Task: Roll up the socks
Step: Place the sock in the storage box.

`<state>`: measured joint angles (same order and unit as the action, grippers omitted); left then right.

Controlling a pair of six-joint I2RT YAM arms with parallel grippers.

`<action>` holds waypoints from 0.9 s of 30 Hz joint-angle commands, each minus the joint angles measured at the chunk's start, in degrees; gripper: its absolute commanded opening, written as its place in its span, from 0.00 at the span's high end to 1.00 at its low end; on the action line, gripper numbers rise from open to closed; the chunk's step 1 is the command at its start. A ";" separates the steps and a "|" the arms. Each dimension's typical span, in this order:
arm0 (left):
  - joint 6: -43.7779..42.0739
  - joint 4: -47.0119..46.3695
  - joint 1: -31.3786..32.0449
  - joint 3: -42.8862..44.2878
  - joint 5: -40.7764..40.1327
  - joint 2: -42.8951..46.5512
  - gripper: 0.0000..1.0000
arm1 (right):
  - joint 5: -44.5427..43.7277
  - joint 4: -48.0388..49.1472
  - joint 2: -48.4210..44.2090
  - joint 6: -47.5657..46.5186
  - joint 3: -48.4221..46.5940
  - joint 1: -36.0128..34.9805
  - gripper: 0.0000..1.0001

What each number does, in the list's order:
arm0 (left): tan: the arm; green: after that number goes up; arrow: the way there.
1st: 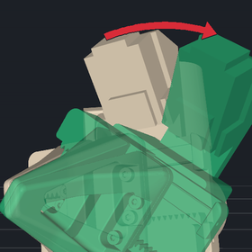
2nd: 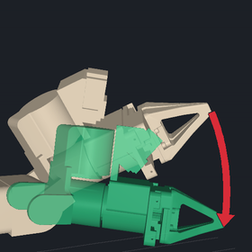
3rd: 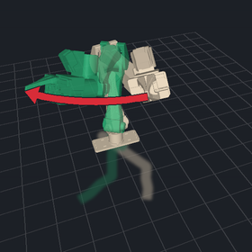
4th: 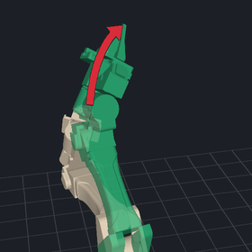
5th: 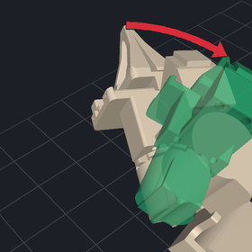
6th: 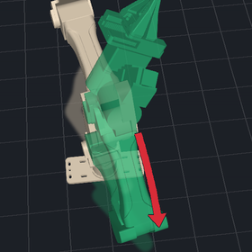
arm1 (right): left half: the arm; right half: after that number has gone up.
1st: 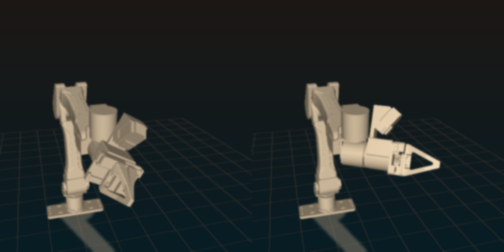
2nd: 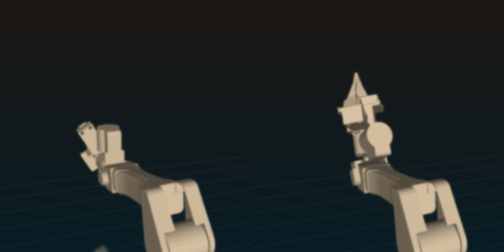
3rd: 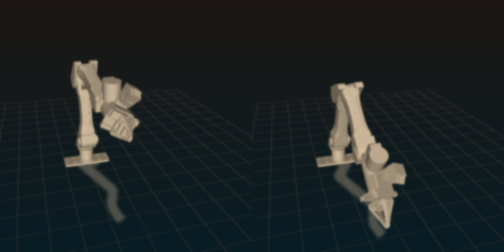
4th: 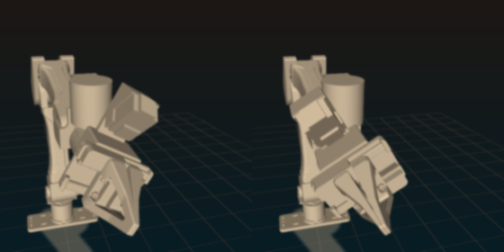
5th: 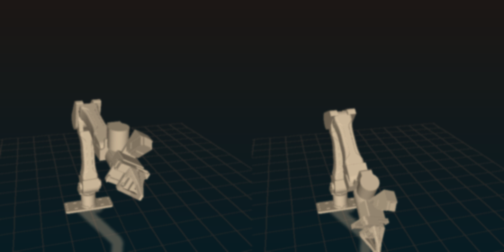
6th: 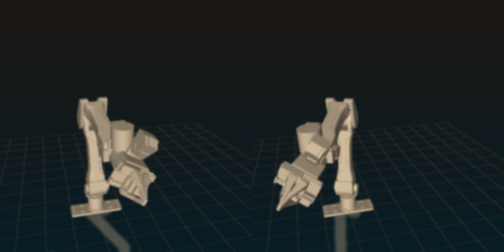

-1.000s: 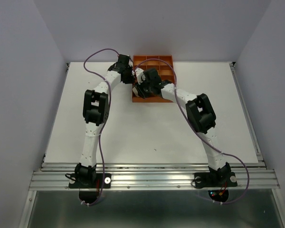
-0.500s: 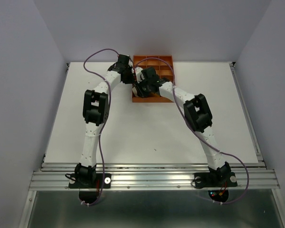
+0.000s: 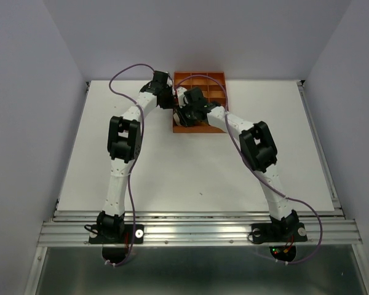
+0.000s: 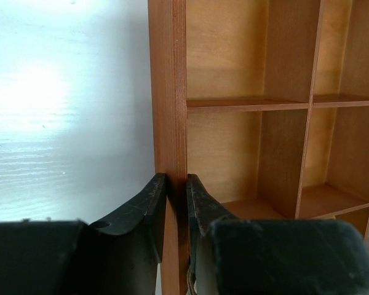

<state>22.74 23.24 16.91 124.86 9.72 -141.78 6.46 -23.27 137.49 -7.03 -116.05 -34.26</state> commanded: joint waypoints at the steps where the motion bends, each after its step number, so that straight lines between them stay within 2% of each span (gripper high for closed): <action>1: 2.22 -2.94 0.06 -1.64 0.57 -0.43 1.00 | -3.20 -17.33 -0.20 1.13 6.18 -0.72 0.99; 3: 2.48 -2.85 -0.21 -1.72 0.39 -0.34 1.00 | -6.01 -18.04 -1.60 2.45 8.02 -0.72 0.99; 10: 2.83 -3.20 -0.65 -2.16 0.48 0.01 1.00 | -6.19 -19.10 -1.44 4.82 8.83 -0.72 0.98; 12: 2.75 -3.38 -0.65 -2.34 0.66 0.10 1.00 | -8.74 -19.71 -0.47 5.01 8.12 -0.72 0.90; 20: 2.48 -4.08 -0.65 -3.04 1.62 0.01 1.00 | -10.24 -18.57 0.94 4.92 5.04 -0.72 0.76; 24: 2.40 -4.35 -0.47 -3.13 1.80 -0.17 1.00 | -6.91 -14.36 -3.17 3.86 8.28 -0.72 0.55; 27: 2.39 -4.35 -0.30 -3.30 1.71 0.01 1.00 | -3.48 -10.84 -5.91 3.34 9.70 -0.72 0.47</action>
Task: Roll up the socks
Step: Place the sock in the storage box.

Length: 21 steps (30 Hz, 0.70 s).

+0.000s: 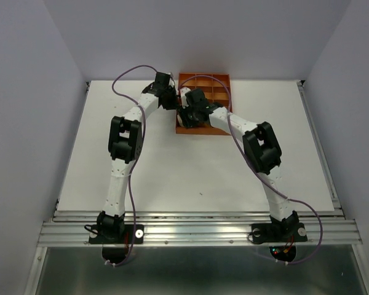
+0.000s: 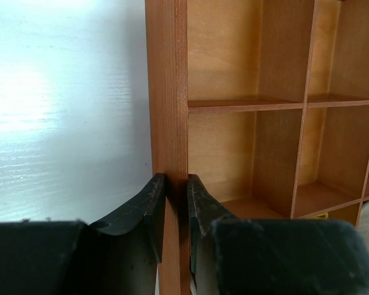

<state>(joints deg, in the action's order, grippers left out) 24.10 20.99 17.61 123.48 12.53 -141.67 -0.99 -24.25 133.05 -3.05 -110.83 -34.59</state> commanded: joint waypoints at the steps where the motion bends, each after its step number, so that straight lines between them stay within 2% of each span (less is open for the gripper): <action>1: 0.87 -2.18 -0.99 -2.10 -1.37 0.07 1.00 | 4.33 -9.42 -1.92 -0.64 4.48 -0.39 0.45; 3: 0.86 -2.18 -0.91 -2.19 -1.72 0.25 1.00 | 4.95 -8.97 -2.36 -0.73 4.30 -0.39 0.41; 11: 0.69 -2.19 -0.73 -2.46 -1.46 0.16 1.00 | 3.02 -7.66 -3.94 -0.99 3.42 -0.39 0.34; 21: 0.86 -2.10 -0.73 -2.63 -1.73 0.43 1.00 | 4.42 -2.65 -8.25 -1.70 4.39 -0.39 0.32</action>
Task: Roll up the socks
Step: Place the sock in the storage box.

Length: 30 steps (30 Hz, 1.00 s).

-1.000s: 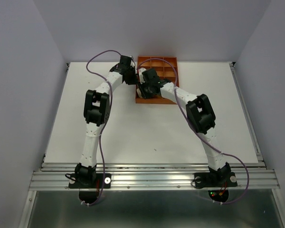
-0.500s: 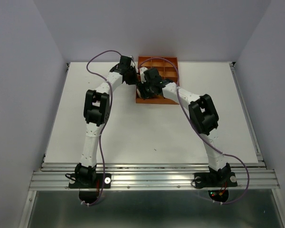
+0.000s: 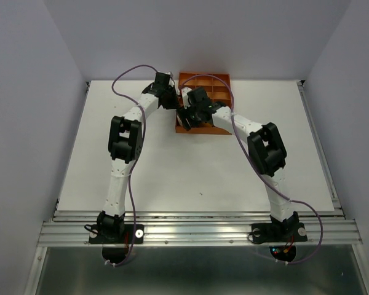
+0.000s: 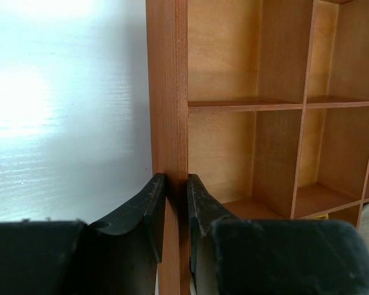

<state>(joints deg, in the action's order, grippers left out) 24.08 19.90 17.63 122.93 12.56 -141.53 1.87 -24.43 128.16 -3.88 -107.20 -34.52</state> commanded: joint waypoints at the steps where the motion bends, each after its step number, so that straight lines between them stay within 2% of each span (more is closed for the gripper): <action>1: 0.80 -1.00 -0.75 -2.08 -1.75 0.29 1.00 | 1.82 -2.21 -3.61 -1.04 0.76 -0.46 0.32; 8: 0.88 -1.00 -0.75 -1.82 -1.22 -0.06 1.00 | 3.75 -0.98 -2.30 -2.97 -1.69 -0.46 0.31; 18: 0.88 -1.00 -0.75 -1.73 -0.69 -0.15 1.00 | -1.51 7.10 -1.16 -4.03 -2.23 -0.98 0.31; 30: 1.06 -1.09 -0.75 -1.47 0.36 -0.67 1.00 | -0.37 9.75 1.30 -4.21 -4.42 -0.98 0.32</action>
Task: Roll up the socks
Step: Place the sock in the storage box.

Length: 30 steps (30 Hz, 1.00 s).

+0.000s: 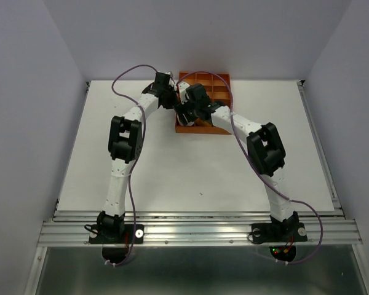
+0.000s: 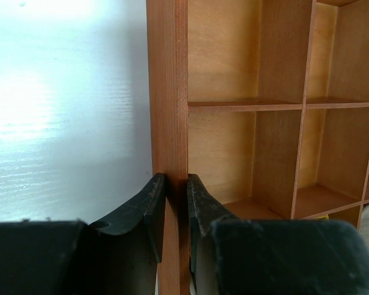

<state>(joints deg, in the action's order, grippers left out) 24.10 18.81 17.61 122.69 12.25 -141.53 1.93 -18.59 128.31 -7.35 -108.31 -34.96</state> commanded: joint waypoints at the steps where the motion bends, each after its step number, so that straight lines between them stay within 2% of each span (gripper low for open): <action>1: 1.04 0.00 -0.73 -1.23 0.58 -0.59 1.00 | -0.35 4.17 1.33 -0.82 -3.22 -0.55 0.32; 17: 1.04 0.00 -0.82 -1.23 1.19 -0.67 1.00 | 2.37 4.53 7.03 -2.92 -6.12 -1.07 0.39; 25: 0.95 -0.18 -0.73 -1.40 1.81 -0.76 1.00 | 1.84 3.91 9.50 -1.35 -4.10 -1.07 0.46; 30: 0.95 -0.26 -0.73 -1.58 2.25 -0.85 1.00 | 3.07 3.56 11.26 -0.64 -2.70 -1.07 0.46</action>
<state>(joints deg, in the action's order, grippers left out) 24.08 18.44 17.50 122.58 12.69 -141.56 2.94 -15.40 135.26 -8.93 -112.42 -35.40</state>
